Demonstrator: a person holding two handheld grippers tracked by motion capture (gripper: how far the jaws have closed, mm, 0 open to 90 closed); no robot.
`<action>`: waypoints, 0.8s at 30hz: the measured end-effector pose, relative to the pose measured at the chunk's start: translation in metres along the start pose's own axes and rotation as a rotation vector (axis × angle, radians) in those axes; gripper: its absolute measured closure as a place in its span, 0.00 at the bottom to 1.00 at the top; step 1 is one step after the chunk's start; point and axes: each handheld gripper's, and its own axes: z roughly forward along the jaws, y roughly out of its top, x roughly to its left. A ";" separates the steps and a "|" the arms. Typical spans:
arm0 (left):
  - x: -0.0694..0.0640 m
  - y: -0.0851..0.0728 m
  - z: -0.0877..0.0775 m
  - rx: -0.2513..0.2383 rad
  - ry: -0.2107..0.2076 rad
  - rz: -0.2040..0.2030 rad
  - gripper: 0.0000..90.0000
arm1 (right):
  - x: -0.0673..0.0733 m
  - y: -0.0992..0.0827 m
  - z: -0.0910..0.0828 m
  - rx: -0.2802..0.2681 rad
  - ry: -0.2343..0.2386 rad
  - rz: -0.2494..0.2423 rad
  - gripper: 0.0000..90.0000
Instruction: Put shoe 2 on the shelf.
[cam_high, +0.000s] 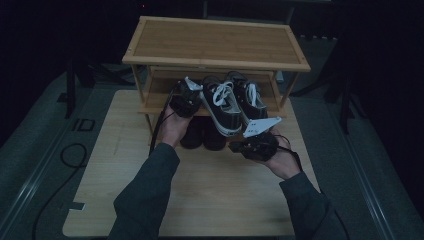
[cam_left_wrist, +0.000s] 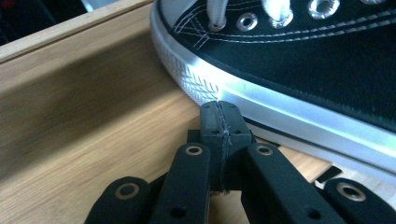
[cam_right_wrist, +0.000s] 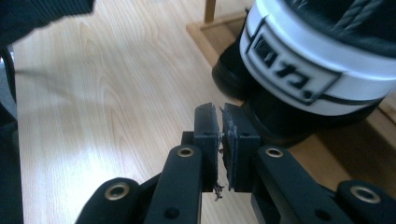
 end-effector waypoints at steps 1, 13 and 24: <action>0.000 0.000 0.000 -0.001 0.003 0.000 1.00 | 0.001 0.001 -0.001 -0.012 -0.001 -0.003 0.95; 0.007 -0.003 -0.011 0.046 -0.007 0.072 1.00 | -0.003 0.009 -0.013 -0.092 -0.034 0.010 1.00; 0.009 -0.007 -0.016 0.044 -0.024 0.063 1.00 | -0.001 0.013 -0.009 -0.100 -0.021 0.010 1.00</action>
